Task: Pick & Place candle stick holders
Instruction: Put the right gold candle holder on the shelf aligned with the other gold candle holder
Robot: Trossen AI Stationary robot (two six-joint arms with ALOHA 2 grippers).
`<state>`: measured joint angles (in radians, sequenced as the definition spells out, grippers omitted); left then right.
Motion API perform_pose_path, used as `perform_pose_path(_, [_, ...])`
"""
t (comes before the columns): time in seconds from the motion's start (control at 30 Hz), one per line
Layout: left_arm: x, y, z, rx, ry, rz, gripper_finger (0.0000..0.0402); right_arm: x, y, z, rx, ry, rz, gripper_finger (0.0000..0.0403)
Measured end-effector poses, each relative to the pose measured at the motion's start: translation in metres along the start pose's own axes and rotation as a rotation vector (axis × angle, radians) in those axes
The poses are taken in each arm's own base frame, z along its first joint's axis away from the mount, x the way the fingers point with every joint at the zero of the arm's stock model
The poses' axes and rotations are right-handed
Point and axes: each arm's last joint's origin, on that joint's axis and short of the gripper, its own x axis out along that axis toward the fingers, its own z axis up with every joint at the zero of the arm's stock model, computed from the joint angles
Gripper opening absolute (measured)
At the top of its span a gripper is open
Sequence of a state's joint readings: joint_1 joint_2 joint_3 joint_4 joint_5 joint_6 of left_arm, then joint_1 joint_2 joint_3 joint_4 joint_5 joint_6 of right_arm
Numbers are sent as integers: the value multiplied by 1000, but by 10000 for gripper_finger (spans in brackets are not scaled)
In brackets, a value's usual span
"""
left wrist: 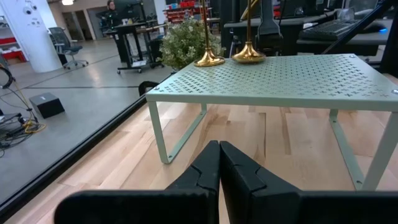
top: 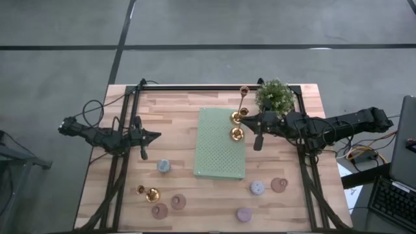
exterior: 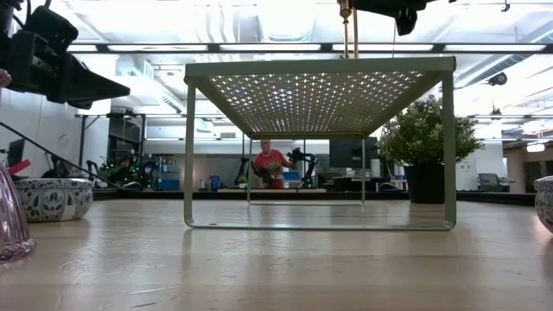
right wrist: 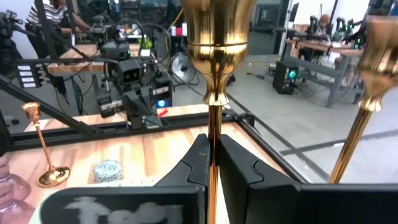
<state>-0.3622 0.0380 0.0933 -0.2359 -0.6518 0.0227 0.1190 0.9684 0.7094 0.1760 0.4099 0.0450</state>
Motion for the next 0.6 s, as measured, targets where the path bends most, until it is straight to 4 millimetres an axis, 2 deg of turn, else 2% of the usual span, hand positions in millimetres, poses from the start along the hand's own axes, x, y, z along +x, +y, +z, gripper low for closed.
perform_pose_path(0.6, [0,0,0,0,0,0,14,0,0,-1,15,7,0,13])
